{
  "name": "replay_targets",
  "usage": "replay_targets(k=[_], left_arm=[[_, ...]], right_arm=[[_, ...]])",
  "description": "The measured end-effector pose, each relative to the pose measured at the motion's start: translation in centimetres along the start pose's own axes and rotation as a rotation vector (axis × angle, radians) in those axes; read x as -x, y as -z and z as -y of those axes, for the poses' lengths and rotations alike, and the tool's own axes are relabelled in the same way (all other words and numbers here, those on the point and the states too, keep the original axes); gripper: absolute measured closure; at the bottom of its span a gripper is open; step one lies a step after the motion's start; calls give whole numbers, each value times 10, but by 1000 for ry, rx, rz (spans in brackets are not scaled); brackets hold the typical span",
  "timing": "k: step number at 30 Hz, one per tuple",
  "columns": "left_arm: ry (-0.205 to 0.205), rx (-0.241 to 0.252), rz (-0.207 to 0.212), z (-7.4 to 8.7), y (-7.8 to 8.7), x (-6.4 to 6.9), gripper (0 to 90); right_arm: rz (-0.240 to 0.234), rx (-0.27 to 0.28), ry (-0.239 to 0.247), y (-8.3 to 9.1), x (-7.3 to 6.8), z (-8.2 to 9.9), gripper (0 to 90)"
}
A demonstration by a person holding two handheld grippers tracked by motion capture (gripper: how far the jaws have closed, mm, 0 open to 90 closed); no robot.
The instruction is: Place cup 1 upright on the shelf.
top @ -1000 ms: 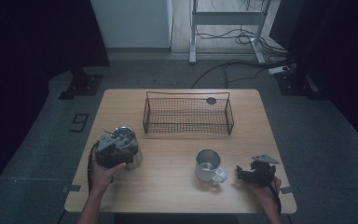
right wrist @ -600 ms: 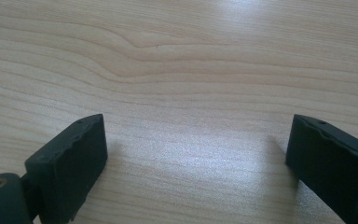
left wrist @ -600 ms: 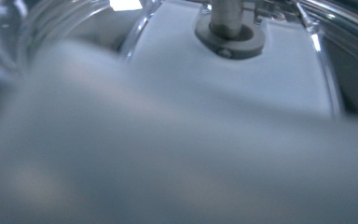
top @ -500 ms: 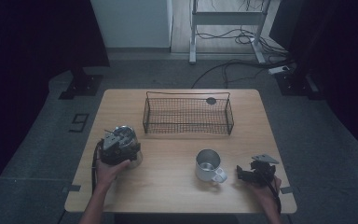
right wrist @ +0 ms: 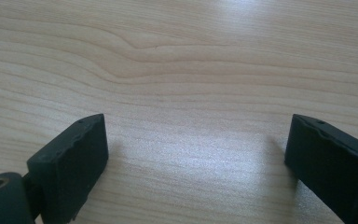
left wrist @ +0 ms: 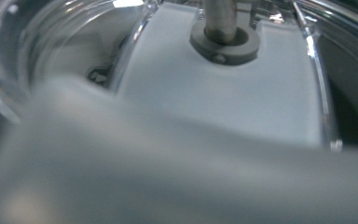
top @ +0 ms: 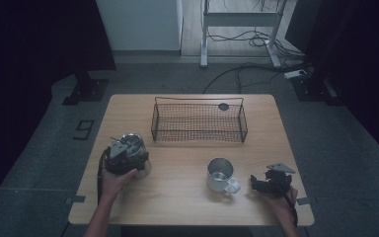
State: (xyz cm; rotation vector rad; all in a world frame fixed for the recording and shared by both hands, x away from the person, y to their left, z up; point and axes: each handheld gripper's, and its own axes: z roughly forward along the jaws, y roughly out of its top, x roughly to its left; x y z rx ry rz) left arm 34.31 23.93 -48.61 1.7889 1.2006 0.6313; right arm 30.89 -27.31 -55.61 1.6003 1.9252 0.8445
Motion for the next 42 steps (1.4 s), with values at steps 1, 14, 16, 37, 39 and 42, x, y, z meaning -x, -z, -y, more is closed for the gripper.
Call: replay_targets(k=[1, 14, 16, 37, 39, 42], left_arm=[[2, 3, 4, 0, 0, 0, 32], [9, 24, 36, -13, 11, 5, 33], [13, 32, 43, -15, 13, 6, 33], [17, 71, 61, -27, 28, 8, 34], [14, 76, 63, -29, 30, 9, 35], [8, 79, 61, -33, 32, 10, 34]], right_arm=[[0, 0, 0, 0, 0, 0, 59], [4, 2, -3, 0, 0, 0, 65], [3, 2, -3, 0, 0, 0, 66], [-1, 3, 2, 0, 0, 0, 70], [0, 3, 2, 0, 0, 0, 70], [0, 4, 1, 0, 0, 0, 70]])
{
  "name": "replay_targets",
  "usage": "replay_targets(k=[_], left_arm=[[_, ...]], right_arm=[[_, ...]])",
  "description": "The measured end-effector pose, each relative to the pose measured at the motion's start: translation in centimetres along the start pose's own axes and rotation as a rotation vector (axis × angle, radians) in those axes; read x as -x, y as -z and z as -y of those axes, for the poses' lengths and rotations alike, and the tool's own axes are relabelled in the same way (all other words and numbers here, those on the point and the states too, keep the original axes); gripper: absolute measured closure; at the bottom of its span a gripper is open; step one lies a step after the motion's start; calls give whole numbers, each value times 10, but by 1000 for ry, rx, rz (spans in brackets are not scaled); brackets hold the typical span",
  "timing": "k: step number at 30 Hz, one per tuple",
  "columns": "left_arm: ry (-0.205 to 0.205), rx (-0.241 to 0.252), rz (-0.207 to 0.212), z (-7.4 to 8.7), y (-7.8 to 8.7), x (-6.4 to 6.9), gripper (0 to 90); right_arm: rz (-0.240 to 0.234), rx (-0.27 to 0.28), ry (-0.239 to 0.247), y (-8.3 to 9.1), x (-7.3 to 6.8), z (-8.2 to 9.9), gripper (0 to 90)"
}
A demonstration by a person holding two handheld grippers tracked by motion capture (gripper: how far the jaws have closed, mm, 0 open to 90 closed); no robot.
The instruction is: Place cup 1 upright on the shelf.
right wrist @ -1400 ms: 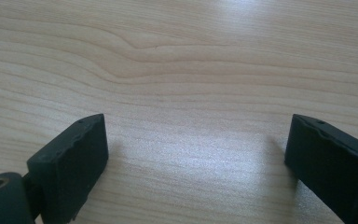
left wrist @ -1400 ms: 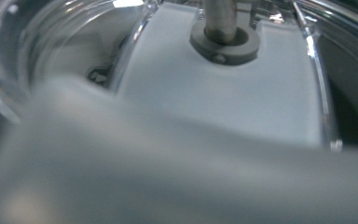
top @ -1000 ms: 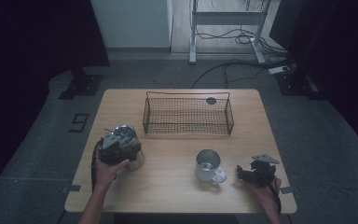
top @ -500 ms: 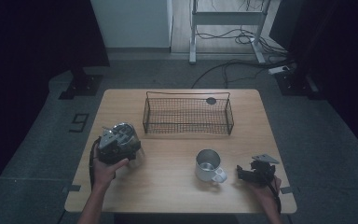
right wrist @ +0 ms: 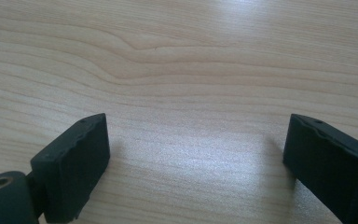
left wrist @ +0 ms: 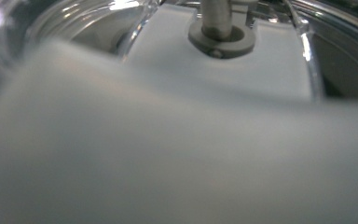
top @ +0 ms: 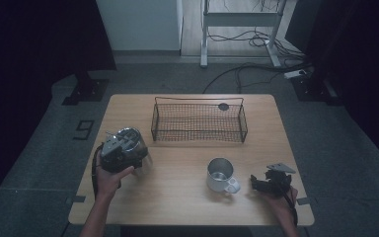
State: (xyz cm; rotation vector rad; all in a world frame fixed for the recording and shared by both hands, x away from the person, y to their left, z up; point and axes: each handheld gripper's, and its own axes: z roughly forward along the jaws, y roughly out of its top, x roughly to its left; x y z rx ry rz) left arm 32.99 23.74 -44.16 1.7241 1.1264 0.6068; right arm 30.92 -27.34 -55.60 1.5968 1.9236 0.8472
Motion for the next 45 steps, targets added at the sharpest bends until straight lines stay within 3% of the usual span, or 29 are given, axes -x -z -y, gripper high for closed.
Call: replay_targets(k=[36, 45], left_arm=[[-16, 14, 12, -21, -4, 12, 35], [-9, 5, -8, -23, -6, 10, 35]], right_arm=[[4, 2, -2, 0, 0, 0, 80], [4, 2, -3, 0, 0, 0, 85]])
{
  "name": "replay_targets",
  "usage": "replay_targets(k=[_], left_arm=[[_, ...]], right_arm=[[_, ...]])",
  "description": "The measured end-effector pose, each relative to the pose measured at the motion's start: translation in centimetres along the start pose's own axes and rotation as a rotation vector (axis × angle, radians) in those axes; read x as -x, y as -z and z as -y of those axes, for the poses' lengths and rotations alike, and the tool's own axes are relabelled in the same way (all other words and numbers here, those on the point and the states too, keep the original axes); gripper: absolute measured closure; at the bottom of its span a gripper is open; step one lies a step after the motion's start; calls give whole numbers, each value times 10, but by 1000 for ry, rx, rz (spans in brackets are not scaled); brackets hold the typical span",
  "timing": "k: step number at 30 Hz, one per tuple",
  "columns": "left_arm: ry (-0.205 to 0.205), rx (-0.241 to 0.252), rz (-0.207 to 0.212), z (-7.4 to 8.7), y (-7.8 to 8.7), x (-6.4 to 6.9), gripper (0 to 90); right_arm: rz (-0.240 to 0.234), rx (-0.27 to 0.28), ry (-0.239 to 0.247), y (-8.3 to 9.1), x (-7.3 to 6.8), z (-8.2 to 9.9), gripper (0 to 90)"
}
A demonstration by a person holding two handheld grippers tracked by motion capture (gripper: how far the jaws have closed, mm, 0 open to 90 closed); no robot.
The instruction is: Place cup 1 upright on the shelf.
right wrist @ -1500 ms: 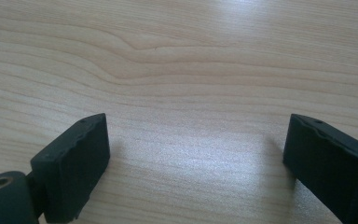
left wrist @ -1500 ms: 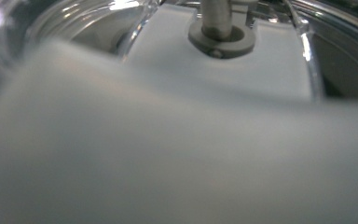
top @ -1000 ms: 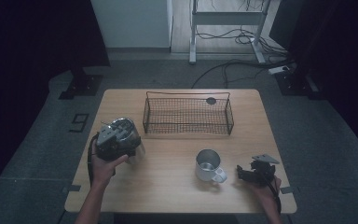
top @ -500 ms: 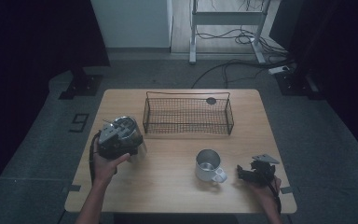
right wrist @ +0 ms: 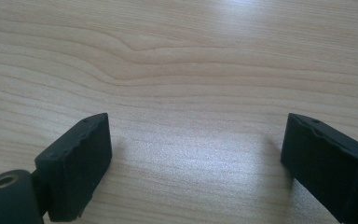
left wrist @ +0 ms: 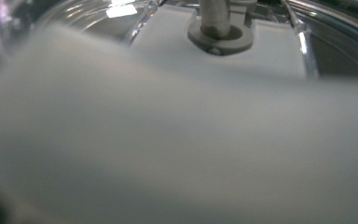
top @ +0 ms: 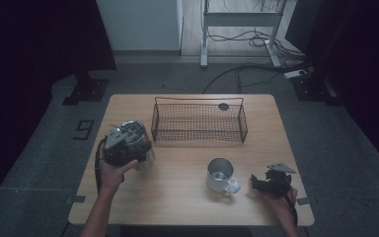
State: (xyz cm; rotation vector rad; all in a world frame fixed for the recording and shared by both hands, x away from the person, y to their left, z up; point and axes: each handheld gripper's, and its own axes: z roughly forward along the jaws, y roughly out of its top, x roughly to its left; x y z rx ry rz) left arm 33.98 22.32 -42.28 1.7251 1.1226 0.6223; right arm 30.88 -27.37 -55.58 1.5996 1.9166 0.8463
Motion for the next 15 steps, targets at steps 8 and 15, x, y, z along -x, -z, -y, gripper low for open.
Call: replay_targets(k=[8, 15], left_arm=[[-4, -3, -9, -7, -6, 2, 35], [-2, 3, -13, -11, -9, 4, 36]], right_arm=[[-1, 1, 2, 0, 0, 0, 88], [-1, 1, 2, 0, 0, 0, 88]])
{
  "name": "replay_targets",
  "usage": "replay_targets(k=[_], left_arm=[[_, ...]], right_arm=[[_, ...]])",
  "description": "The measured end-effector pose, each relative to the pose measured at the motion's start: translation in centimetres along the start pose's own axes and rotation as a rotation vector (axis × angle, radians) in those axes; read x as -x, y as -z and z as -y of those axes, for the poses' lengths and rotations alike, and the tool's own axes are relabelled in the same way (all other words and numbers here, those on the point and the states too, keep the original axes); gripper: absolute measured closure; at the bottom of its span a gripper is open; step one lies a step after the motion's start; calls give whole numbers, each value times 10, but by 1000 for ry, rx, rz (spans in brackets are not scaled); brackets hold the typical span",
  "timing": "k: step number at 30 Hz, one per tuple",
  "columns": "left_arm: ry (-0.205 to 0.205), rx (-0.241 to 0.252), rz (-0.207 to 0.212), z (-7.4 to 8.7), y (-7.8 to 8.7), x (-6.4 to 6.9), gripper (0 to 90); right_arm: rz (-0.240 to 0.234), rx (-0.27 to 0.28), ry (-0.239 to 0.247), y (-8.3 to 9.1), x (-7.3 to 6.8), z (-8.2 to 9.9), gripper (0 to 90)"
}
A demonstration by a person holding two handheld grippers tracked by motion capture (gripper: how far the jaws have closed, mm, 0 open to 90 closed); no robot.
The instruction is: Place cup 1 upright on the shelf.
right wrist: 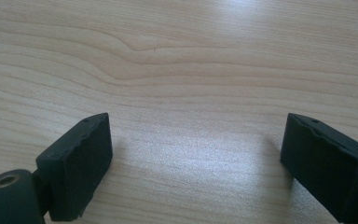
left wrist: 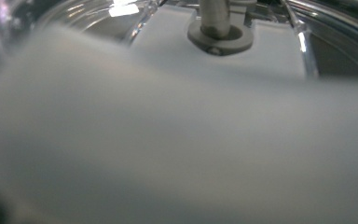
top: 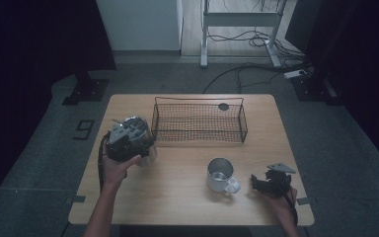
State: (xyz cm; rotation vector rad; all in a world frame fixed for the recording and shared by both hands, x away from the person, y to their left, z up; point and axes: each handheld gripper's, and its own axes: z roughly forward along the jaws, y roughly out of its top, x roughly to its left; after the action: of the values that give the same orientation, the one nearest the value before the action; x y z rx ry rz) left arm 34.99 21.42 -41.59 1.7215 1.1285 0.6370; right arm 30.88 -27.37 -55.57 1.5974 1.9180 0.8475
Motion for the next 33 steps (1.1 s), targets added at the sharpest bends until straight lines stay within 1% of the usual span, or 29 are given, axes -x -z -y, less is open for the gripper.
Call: replay_targets(k=[5, 9, 11, 16, 20, 26, 33], left_arm=[[6, 3, -11, -5, -1, -1, 35], [20, 6, -2, -10, -2, -3, 36], [14, 6, -2, -12, -3, -2, 36], [13, 7, 10, -17, -7, 1, 36], [-1, 3, 11, -21, -11, 3, 36], [5, 9, 11, -27, -14, 2, 36], [2, 17, 17, -31, -19, 4, 36]], right_arm=[[-5, -1, 5, 0, 0, 0, 89], [-11, 1, 9, -1, 1, -1, 94], [-11, 1, 10, -1, 1, -1, 94], [-11, 1, 10, -1, 1, -1, 95], [-11, 2, 10, -1, 1, -1, 95], [-10, 3, 6, -1, 1, -1, 100], [-9, 4, 7, -1, 1, -1, 103]])
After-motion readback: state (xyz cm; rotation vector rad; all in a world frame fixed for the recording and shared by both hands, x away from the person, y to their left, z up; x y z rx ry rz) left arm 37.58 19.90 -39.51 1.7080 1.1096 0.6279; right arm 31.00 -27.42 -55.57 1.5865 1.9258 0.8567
